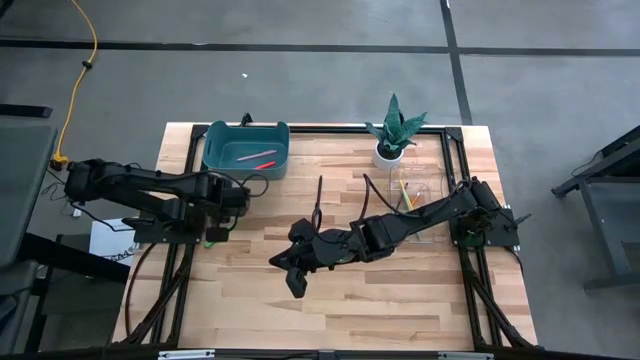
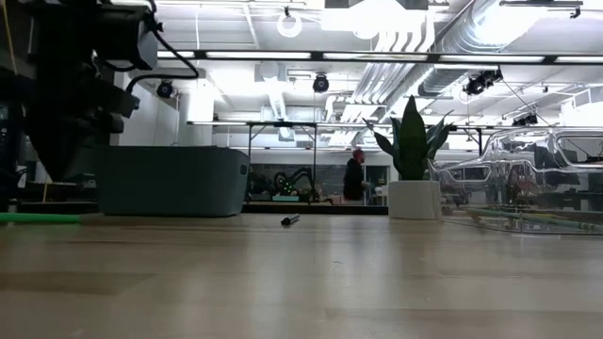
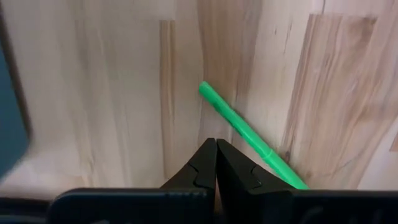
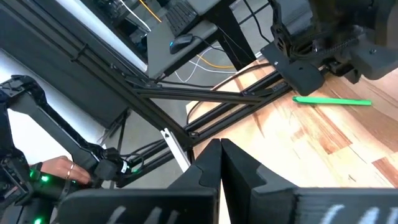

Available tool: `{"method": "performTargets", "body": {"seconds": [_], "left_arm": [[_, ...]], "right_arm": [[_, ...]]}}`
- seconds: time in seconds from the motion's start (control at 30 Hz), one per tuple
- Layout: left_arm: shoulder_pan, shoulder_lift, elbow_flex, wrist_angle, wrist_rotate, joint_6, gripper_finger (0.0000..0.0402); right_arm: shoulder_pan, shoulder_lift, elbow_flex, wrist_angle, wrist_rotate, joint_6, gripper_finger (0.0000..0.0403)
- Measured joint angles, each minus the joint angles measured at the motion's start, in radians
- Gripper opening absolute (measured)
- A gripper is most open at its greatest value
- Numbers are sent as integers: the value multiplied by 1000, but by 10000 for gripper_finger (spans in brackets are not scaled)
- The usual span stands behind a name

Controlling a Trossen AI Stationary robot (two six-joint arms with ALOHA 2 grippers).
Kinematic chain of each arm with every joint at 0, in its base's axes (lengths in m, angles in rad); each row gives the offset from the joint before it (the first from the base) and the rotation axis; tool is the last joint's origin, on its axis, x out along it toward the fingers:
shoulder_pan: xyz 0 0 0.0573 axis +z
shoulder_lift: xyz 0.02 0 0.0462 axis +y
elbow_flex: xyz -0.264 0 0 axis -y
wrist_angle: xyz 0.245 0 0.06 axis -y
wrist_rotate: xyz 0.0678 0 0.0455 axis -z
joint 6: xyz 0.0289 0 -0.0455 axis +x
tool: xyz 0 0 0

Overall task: Sort pens & pencils
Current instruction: Put the green pen into the blue bin

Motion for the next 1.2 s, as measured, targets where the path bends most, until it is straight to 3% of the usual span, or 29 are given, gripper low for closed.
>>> {"method": "performTargets", "body": {"seconds": [0.27,0.7,1.2], "left_arm": [[0,0,-8,2,-5,-74,5],[-1,0,-71,65,52,-169,83],[-1,0,-71,67,21,-310,74]], "right_arm": [[0,0,0,-6,0,-6,0],[0,0,0,-13,-6,-26,0],[0,0,0,-20,-36,-27,0]]}}
